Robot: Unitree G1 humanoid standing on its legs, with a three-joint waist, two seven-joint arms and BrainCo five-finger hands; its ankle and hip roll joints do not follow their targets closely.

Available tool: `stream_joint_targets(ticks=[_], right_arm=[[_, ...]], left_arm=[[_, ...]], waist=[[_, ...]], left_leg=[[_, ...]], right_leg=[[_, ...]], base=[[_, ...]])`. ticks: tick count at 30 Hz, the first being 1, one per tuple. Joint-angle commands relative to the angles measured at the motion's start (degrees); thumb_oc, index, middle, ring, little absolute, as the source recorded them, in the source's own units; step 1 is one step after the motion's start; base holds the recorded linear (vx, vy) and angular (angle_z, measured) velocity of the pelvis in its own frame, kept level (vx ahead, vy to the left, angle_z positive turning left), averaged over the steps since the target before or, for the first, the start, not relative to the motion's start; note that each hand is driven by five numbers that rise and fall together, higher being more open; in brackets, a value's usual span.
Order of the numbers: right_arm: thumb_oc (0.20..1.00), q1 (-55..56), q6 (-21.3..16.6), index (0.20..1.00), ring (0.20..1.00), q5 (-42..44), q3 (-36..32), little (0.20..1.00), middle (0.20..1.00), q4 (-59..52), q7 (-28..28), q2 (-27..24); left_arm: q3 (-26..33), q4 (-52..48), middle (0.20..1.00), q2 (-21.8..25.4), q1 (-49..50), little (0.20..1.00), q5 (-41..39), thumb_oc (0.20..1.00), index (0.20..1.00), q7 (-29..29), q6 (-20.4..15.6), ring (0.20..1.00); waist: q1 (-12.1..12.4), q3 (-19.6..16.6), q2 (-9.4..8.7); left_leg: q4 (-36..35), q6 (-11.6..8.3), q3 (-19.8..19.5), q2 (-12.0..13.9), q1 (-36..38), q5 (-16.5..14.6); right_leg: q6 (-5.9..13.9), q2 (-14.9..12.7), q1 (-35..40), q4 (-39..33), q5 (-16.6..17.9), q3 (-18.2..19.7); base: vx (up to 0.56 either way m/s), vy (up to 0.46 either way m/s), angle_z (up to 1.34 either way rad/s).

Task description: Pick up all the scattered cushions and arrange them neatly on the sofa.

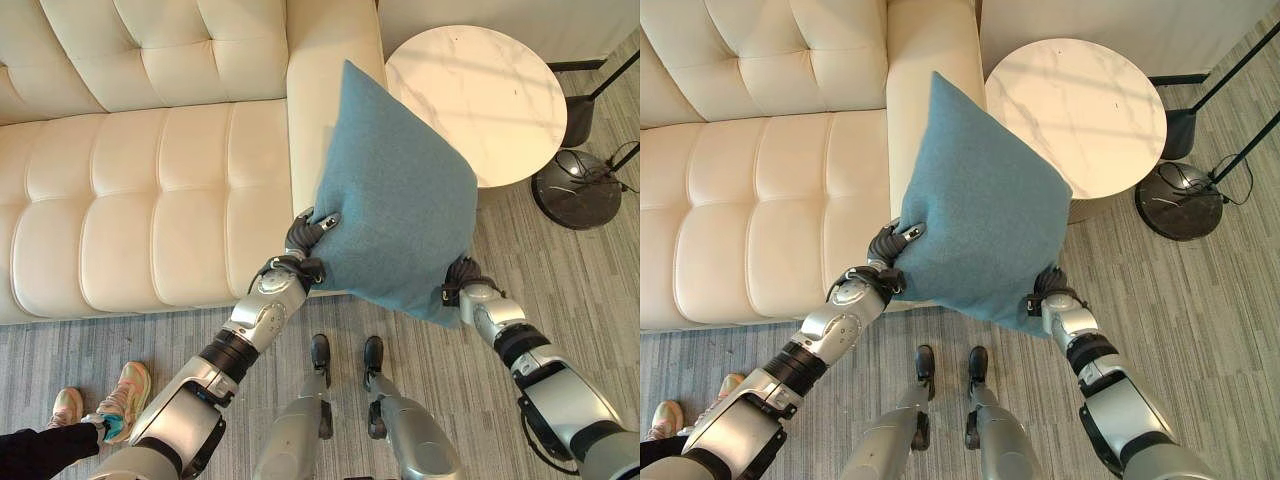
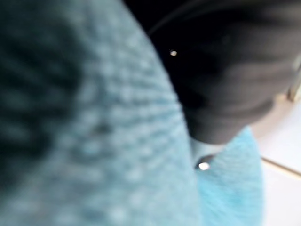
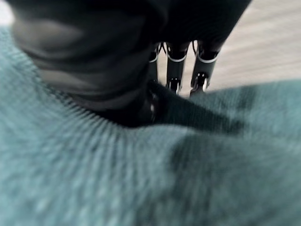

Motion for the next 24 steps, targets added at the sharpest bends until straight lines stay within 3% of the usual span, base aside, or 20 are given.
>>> stream_joint_targets(ticks=[1, 7, 12, 15, 19, 21, 23, 24], right_arm=[[0.2, -4.2, -6.0, 0.2, 0.2, 8.0, 1.1, 0.2, 0.2, -6.2, 6.8, 13.1], [0.2, -1.5, -7.1, 0.2, 0.2, 9.6, 0.4, 0.2, 0.2, -7.8, 5.9, 14.4], [0.2, 2.0, -8.9, 0.2, 0.2, 4.1, -1.8, 0.2, 0.2, -16.8, 2.5, 13.6], [0.2, 6.6, -10.5, 0.2, 0.2, -3.1, -3.7, 0.2, 0.2, -28.0, 2.2, 11.6], [0.2, 13.5, -11.6, 0.2, 0.2, -5.2, -5.5, 0.2, 0.2, -39.0, 3.3, 10.8], [0.2, 22.4, -11.3, 0.2, 0.2, -7.1, -7.3, 0.2, 0.2, -49.5, 5.8, 8.7], [0.2, 26.8, -11.5, 0.2, 0.2, -7.3, -7.4, 0.2, 0.2, -53.1, 7.1, 8.6], [0.2, 30.4, -12.2, 0.2, 0.2, -5.1, -8.0, 0.2, 0.2, -55.9, 8.0, 8.9]], left_arm=[[-6.0, -2.1, 0.2, -6.1, -1.1, 0.2, -3.2, 0.2, 0.2, -4.9, 0.4, 0.2], [-5.3, -1.4, 0.2, -6.0, 2.7, 0.2, -3.3, 0.2, 0.2, -5.0, 1.0, 0.2], [-2.4, -8.2, 0.2, -2.7, 7.9, 0.2, 1.5, 0.2, 0.2, -3.7, 0.5, 0.2], [3.6, -16.2, 0.2, -0.1, 11.0, 0.2, 13.2, 0.2, 0.2, -2.3, 0.0, 0.2], [7.1, -21.2, 0.2, -1.2, 16.6, 0.2, 15.9, 0.2, 0.2, -1.6, -0.6, 0.2], [10.8, -28.2, 0.2, -0.8, 23.2, 0.2, 17.2, 0.2, 0.2, -2.3, -0.2, 0.2], [12.7, -31.6, 0.2, 0.3, 26.7, 0.2, 18.8, 0.2, 0.2, -2.7, -0.1, 0.2], [13.8, -32.4, 0.2, 1.1, 29.0, 0.2, 20.6, 0.2, 0.2, -3.3, 0.0, 0.2]], waist=[[1.8, -0.3, 0.05], [2.5, -0.3, 1.31], [3.1, -1.4, 1.38], [3.4, -3.3, 0.25], [2.6, -4.8, -0.79], [1.4, -5.4, -1.71], [1.0, -5.4, -2.44], [1.0, -5.5, -2.62]], left_leg=[[-0.4, -2.3, 0.8, -0.5, 4.2, -8.4], [-0.4, -2.53, 0.0, -0.8, 3.9, -7.9], [-0.4, -2.3, -0.1, -1.1, 4.7, -8.3], [-0.4, -1.35, 0.5, -1.4, 6.4, -9.2], [-0.4, -0.23, 1.6, -2.0, 8.2, -10.1], [-0.4, 0.45, 3.5, -2.7, 8.9, -10.6], [-0.4, 0.6, 5.2, -2.4, 8.6, -10.3], [-0.4, 0.25, 6.0, -1.2, 8.5, -9.7]], right_leg=[[5.13, -3.6, -2.5, 4.3, -8.7, 3.9], [4.97, -3.8, -2.4, 4.5, -8.9, 3.1], [5.47, -4.2, -1.1, 3.4, -8.2, 2.8], [6.13, -4.6, 0.3, 3.2, -7.7, 3.7], [6.83, -5.2, 1.0, 3.5, -7.0, 4.8], [8.08, -5.8, 1.0, 2.6, -4.5, 5.6], [9.16, -5.7, -0.3, 3.1, -3.1, 6.1], [8.82, -5.3, -0.5, 7.2, -5.7, 5.3]], base=[[-0.06, 0.004, 0.0], [-0.03, -0.001, 0.0], [-0.02, 0.034, 0.01], [-0.04, 0.138, -0.06], [-0.05, 0.156, -0.04], [-0.17, 0.218, -0.07], [-0.23, 0.154, -0.09], [-0.19, 0.073, -0.22]])
